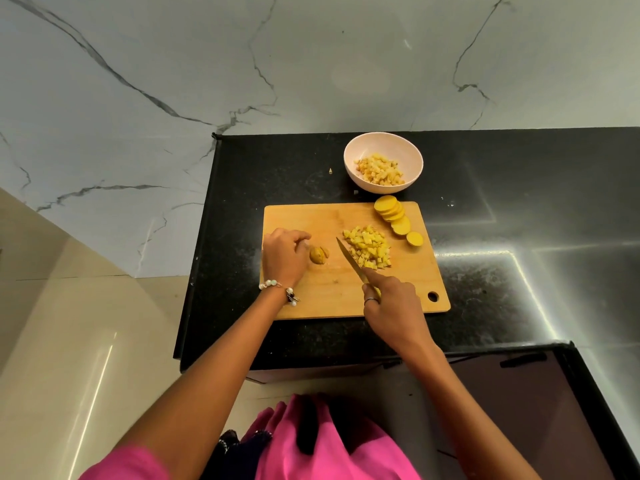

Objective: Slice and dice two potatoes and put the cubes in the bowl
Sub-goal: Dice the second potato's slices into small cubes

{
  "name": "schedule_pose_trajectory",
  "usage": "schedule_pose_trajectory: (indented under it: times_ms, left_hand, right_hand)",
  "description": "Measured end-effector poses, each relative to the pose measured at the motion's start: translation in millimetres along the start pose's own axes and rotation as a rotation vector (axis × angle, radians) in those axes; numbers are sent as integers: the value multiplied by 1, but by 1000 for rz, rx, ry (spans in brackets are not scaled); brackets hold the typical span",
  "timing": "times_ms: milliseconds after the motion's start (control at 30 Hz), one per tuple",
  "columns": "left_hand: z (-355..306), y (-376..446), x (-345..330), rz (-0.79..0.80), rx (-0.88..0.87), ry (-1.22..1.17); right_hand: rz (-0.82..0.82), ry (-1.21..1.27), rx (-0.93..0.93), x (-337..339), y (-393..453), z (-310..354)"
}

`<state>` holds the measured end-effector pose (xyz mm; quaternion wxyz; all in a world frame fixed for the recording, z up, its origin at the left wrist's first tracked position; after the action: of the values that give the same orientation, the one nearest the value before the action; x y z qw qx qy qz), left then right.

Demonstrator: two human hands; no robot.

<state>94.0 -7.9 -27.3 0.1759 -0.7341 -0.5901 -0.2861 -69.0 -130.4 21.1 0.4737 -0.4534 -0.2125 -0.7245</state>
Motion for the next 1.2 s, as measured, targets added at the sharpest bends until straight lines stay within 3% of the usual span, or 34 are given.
schedule_pose_trajectory:
  times_ms: [133,400,767,867,1067,1200]
  left_hand:
    - [-4,-18,-11,30,190,60]
    - [-10,-15,-20,47,184,90]
    - [-27,-16,-26,-2,197,147]
    - [-28,-11,-26,38,140,185]
    - [-18,4,-13,339,-115,98]
    - [-10,-4,-3,233,-149,51]
  right_hand:
    - [33,-34,-2,-16,6,3]
    - [108,-32,2,-25,-4,-5]
    - [-5,24,-2,-9,4,1]
    - [-10,31,12,-12,6,0]
    - [40,-112,44,-24,13,-5]
    - [74,-169,84,-35,10,-2]
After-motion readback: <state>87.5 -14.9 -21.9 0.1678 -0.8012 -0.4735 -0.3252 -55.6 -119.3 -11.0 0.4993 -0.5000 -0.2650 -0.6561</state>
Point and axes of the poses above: each hand's wrist, its own y-axis towards the middle knuckle, its own x-axis out of the back of the hand, z = x × y, the point moved 4 cm from there along y, towards the middle knuckle, and after that the axes turned 8 degrees about -y, right-handed, at the moved point
